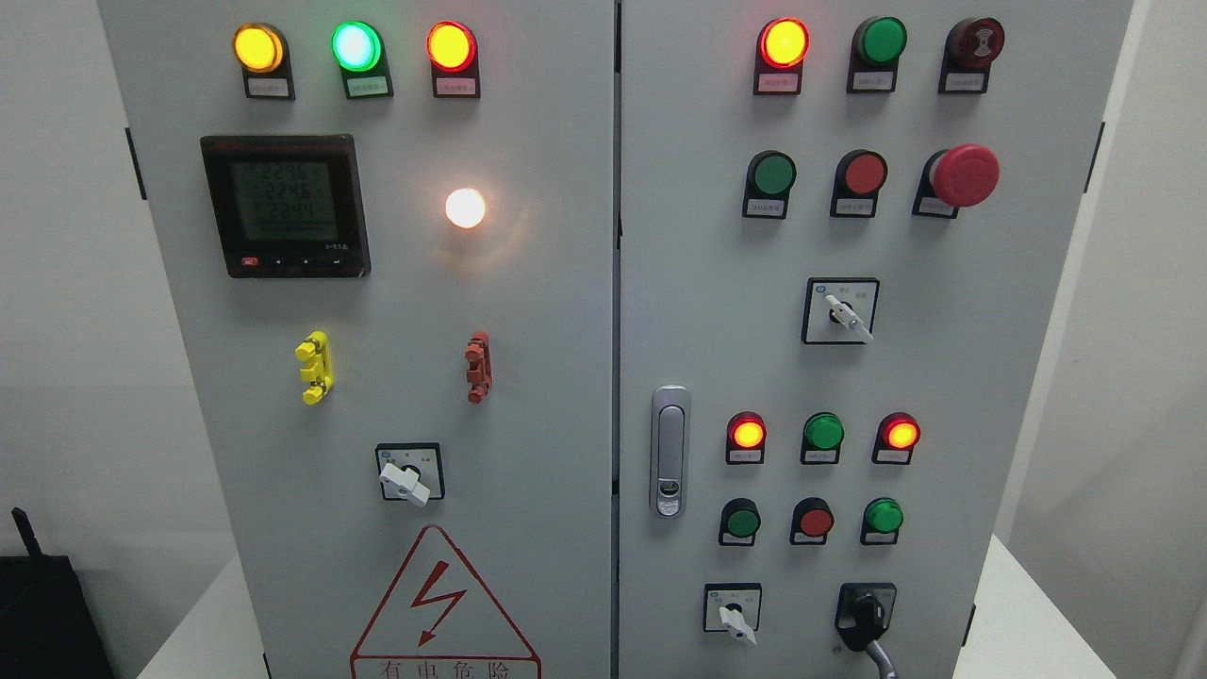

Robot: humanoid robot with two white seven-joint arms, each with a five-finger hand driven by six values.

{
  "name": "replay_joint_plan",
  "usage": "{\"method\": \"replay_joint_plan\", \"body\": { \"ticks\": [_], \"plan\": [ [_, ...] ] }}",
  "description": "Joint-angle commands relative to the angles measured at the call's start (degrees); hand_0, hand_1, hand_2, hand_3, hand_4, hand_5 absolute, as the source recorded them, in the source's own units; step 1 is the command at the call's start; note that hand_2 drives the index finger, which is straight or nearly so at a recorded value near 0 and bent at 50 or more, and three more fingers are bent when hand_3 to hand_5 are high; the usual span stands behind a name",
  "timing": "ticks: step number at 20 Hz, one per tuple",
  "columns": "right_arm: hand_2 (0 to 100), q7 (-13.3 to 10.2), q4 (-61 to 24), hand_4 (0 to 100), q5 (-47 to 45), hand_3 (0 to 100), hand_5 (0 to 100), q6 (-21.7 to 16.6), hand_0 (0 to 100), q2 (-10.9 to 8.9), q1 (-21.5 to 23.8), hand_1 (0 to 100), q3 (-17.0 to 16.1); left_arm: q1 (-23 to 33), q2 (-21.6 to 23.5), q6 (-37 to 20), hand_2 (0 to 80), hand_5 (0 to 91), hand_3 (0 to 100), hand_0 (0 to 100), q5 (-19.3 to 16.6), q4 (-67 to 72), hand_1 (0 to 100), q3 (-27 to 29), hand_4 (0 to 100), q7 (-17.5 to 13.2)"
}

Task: Trip black knob to open circuit
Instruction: 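Grip the black rotary knob with the right hand and twist it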

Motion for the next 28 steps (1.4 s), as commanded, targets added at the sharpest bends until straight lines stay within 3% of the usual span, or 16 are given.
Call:
{"method": "replay_joint_plan", "body": {
  "ticks": [1, 28],
  "plan": [
    [0, 1.1, -1.6, 100, 0.0, 100, 98, -0.8, 0, 0.33, -1.3, 0, 1.9, -0.1, 0.0, -0.2, 0.0, 0.0, 0, 12, 0.1, 0.0, 39, 0.1, 0, 0.0],
    [0, 1.1, -2.0, 100, 0.0, 100, 98, -1.0, 0, 0.33, -1.9, 0, 2.6, -0.1, 0.0, -0.1, 0.0, 0.0, 0, 12, 0.1, 0.0, 39, 0.1, 0, 0.0]
  ]
}}
